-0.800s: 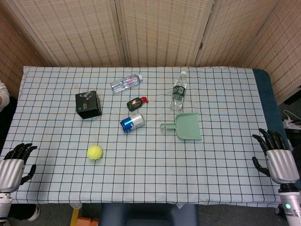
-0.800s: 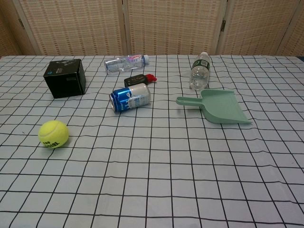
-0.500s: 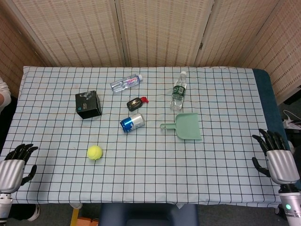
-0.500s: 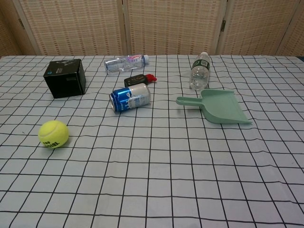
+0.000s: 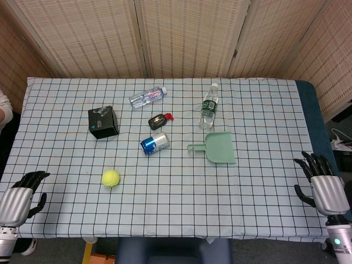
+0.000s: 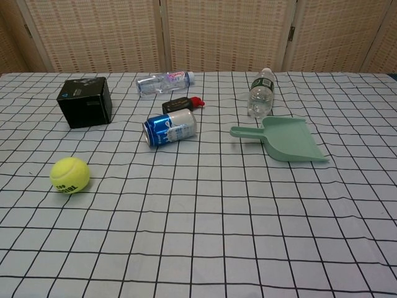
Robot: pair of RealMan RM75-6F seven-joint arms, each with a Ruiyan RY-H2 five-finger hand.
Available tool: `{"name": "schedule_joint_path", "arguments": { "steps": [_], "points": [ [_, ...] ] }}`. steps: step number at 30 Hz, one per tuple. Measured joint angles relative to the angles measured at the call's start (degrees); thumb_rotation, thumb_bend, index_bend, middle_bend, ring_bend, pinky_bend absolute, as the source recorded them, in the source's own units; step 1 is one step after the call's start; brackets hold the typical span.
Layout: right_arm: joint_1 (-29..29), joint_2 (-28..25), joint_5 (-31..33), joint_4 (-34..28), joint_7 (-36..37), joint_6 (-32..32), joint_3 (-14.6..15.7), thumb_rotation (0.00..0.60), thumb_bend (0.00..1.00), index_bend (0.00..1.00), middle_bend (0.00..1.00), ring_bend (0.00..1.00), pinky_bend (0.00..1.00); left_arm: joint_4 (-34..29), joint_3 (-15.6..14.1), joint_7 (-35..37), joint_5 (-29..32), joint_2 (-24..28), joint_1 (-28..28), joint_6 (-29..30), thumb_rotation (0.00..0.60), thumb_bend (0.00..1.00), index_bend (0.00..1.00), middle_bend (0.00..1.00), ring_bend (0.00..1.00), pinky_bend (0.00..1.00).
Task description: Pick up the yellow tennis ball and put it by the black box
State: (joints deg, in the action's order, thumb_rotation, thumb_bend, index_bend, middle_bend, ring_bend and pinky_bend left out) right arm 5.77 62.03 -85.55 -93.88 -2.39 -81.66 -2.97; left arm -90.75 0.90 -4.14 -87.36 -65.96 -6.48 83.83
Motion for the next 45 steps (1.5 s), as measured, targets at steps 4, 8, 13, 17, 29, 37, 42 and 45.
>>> {"name": "schedule_joint_path", "arguments": {
  "steps": [4, 8, 13, 17, 29, 37, 42, 45],
  "points": [
    [-0.09, -0.24, 0.1, -0.28, 0.78, -0.26, -0.16, 0.6, 0.31, 0.18, 0.04, 0.0, 0.01, 0.0, -0.41, -0.87, -1.07, -1.28, -0.35, -0.36, 0.6, 0.9, 0.45, 0.46, 0.44, 0.76],
    [-0.02, -0.34, 0.36, -0.3, 0.97, 0.05, -0.2, 0.6, 0.31, 0.18, 0.04, 0.0, 0.01, -0.71, -0.61, -2.21, -2.21, -3.09, -0.36, 0.37, 0.6, 0.95, 0.56, 0.58, 0.56, 0.82],
    [0.24, -0.47, 1.02, -0.36, 0.9, 0.81, -0.3, 0.6, 0.31, 0.18, 0.04, 0.0, 0.01, -3.09, -0.14, 1.54, -1.71, -6.69, 0.03, 1.41, 0.6, 0.96, 0.61, 0.65, 0.62, 0.87],
    [0.22, -0.6, 1.11, -0.43, 1.2, 0.72, -0.37, 0.6, 0.31, 0.18, 0.04, 0.0, 0.01, -4.62, 0.06, 7.79, -0.34, -9.45, 0.04, 0.69, 0.6, 0.96, 0.61, 0.65, 0.62, 0.87],
    [0.49, -0.82, 1.35, -0.43, 1.49, 1.51, -0.24, 0.6, 0.31, 0.18, 0.04, 0.0, 0.01, -5.47, 0.97, 23.42, 5.76, -18.44, -2.28, -8.08, 0.6, 0.96, 0.58, 0.63, 0.62, 0.9],
    [0.64, -0.76, 1.78, -0.23, 1.61, 1.82, -0.37, 0.6, 0.31, 0.18, 0.04, 0.0, 0.01, -6.12, 2.57, 26.26, 9.73, -20.86, -3.03, -10.65, 0.6, 0.95, 0.54, 0.59, 0.61, 0.91],
    [0.66, -0.76, 1.98, -0.21, 1.72, 1.86, -0.44, 0.6, 0.31, 0.18, 0.04, 0.0, 0.01, -5.88, 2.18, 27.5, 11.21, -22.1, -2.77, -11.89, 0.6, 0.95, 0.52, 0.56, 0.59, 0.91],
    [0.64, -0.76, 1.91, -0.18, 1.85, 1.76, -0.46, 0.6, 0.31, 0.18, 0.04, 0.0, 0.01, -4.98, 2.12, 27.79, 12.02, -22.81, -2.58, -12.3, 0.6, 0.95, 0.51, 0.55, 0.58, 0.91]
  ]
}}
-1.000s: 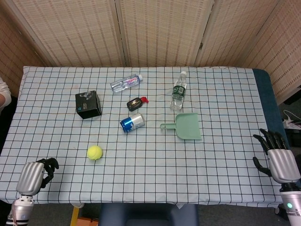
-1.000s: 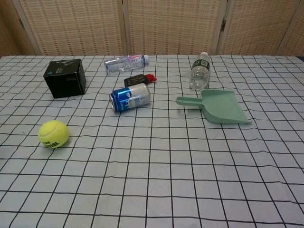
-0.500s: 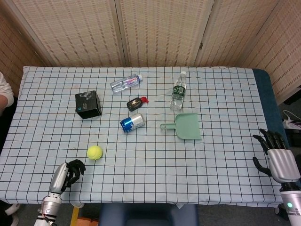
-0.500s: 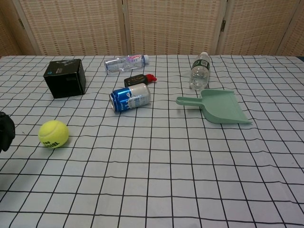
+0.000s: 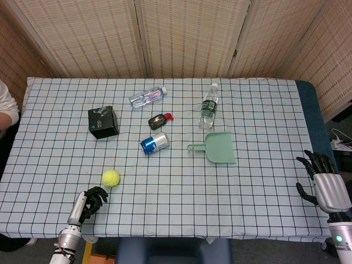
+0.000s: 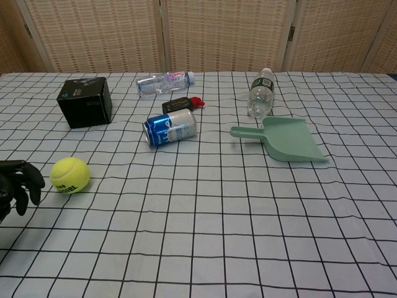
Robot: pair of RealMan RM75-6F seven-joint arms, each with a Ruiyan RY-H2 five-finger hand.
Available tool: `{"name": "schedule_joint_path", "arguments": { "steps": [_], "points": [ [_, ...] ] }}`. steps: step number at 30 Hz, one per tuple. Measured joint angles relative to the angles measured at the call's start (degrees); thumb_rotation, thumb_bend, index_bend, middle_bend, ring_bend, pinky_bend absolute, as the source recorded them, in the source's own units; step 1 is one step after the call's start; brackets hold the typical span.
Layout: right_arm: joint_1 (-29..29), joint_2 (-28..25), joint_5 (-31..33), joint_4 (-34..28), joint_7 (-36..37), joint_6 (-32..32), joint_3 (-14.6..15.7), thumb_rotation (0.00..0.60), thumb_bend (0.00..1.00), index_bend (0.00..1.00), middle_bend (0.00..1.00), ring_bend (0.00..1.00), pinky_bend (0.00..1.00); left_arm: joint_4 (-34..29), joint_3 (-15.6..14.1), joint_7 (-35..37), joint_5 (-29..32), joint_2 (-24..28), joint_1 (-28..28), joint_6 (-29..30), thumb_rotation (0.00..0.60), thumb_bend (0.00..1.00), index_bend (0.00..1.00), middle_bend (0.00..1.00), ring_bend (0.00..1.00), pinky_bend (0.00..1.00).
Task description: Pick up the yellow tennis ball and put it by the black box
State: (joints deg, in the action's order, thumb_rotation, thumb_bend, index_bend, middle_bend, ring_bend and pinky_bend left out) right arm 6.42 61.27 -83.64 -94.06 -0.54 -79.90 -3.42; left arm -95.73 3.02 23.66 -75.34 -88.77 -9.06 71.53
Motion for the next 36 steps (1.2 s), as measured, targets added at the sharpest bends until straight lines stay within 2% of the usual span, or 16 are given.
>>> {"name": "schedule_joint_path", "arguments": {
  "steps": [10, 23, 36],
  "points": [
    [0.07, 0.01, 0.32, 0.13, 0.11, 0.14, -0.12, 0.6, 0.31, 0.18, 0.04, 0.0, 0.01, 2.36, -0.16, 2.25, -0.61, -1.73, -0.39, -1.72, 0.6, 0.96, 0.43, 0.48, 0.53, 0.87],
    [0.13, -0.01, 0.85, 0.23, 0.33, 0.34, -0.31, 0.6, 0.31, 0.18, 0.04, 0.0, 0.01, 6.32, 1.01, 2.89, 0.18, -5.56, -2.16, -4.51, 0.6, 0.96, 0.41, 0.47, 0.51, 0.86],
    [0.11, -0.12, 1.08, 0.23, 0.73, 0.24, -0.49, 0.6, 0.31, 0.18, 0.04, 0.0, 0.01, 9.93, 3.11, -0.21, 2.03, -8.28, -3.79, -5.48, 0.6, 0.96, 0.41, 0.47, 0.51, 0.85]
  ]
}}
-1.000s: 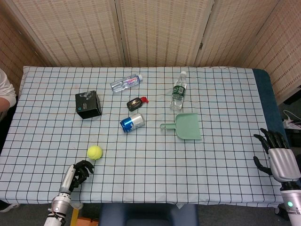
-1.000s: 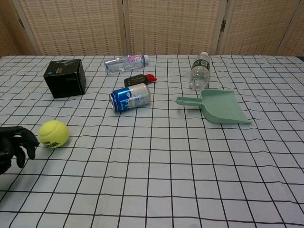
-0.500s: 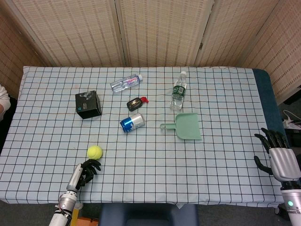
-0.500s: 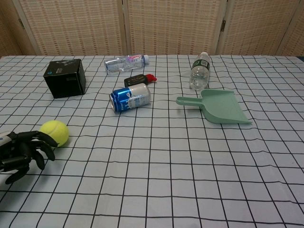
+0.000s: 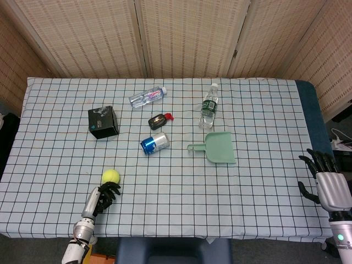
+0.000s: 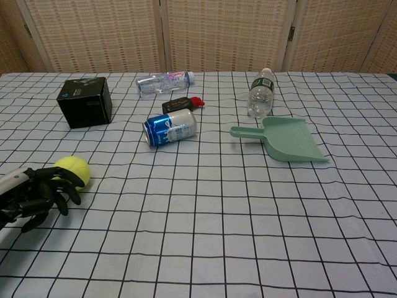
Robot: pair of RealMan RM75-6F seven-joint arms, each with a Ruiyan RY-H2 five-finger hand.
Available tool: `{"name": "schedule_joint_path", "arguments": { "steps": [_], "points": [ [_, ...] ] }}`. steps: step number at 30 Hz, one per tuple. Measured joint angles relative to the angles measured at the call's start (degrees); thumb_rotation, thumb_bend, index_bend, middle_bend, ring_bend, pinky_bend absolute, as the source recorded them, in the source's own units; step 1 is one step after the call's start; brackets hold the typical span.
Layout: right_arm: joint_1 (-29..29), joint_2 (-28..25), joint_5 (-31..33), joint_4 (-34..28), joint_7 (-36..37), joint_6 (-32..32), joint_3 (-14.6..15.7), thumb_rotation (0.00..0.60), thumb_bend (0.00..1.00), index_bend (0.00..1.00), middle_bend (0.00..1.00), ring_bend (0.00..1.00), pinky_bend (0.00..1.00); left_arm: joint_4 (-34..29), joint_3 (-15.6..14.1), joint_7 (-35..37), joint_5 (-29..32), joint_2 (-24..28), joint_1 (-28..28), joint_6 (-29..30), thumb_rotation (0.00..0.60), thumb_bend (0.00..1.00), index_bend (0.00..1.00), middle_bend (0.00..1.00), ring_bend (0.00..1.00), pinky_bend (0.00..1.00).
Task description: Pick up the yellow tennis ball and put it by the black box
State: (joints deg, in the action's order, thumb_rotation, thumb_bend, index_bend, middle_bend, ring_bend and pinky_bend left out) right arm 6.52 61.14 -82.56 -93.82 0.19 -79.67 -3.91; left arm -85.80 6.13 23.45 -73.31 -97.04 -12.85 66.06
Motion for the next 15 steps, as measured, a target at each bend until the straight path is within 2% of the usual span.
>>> {"name": "schedule_joint_path", "arguments": {
  "steps": [15],
  "points": [
    [0.08, 0.0, 0.37, 0.04, -0.24, 0.24, -0.08, 0.6, 0.31, 0.18, 0.04, 0.0, 0.01, 4.86, 2.57, -2.46, 1.38, -2.45, -2.87, -1.77, 0.6, 0.96, 0.41, 0.47, 0.51, 0.84]
  ]
}}
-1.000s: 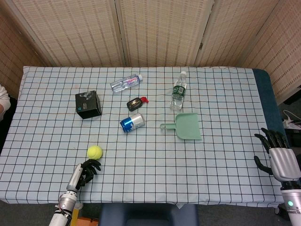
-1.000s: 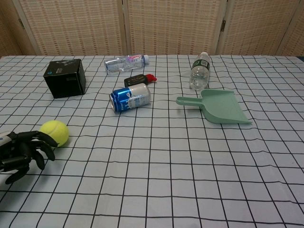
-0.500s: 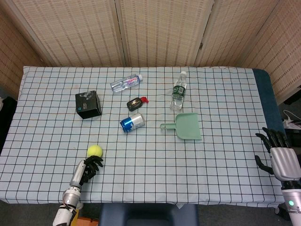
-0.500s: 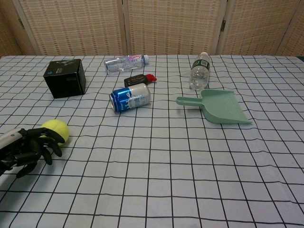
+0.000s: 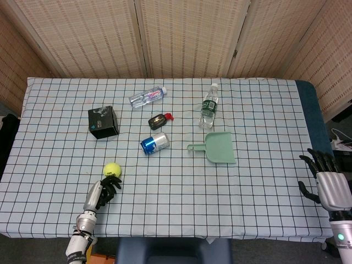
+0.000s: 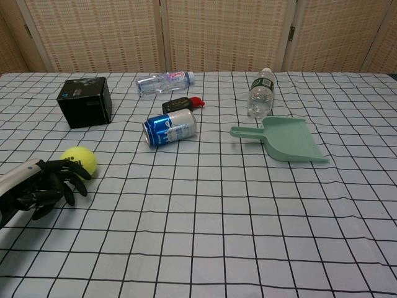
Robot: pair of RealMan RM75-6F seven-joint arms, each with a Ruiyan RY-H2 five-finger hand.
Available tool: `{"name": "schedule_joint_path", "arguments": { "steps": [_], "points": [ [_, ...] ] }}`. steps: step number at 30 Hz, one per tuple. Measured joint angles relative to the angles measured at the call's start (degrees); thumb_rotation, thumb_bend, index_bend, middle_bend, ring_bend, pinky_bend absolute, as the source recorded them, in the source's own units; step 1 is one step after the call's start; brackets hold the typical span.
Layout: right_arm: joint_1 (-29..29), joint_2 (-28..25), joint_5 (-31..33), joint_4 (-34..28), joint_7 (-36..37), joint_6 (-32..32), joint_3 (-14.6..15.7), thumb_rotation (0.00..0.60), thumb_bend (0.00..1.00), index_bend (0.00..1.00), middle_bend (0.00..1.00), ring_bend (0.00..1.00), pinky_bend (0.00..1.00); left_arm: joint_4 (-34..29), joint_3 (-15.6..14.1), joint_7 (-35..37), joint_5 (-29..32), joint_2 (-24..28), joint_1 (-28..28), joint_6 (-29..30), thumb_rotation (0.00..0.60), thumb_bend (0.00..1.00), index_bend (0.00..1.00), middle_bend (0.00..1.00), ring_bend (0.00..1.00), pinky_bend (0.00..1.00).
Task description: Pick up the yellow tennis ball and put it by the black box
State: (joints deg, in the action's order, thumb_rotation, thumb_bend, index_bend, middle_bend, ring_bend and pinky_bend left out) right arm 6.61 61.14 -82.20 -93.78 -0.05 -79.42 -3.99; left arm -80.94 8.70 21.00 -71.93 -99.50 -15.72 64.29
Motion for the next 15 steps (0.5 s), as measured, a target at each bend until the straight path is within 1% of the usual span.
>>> {"name": "schedule_joint_path", "arguments": {
  "steps": [15],
  "points": [
    [0.11, -0.08, 0.36, -0.02, -0.03, 0.33, -0.09, 0.6, 0.31, 0.18, 0.04, 0.0, 0.01, 3.54, 2.4, -2.81, 0.88, -2.56, -3.09, -0.78, 0.6, 0.96, 0.41, 0.47, 0.51, 0.84]
  ]
}}
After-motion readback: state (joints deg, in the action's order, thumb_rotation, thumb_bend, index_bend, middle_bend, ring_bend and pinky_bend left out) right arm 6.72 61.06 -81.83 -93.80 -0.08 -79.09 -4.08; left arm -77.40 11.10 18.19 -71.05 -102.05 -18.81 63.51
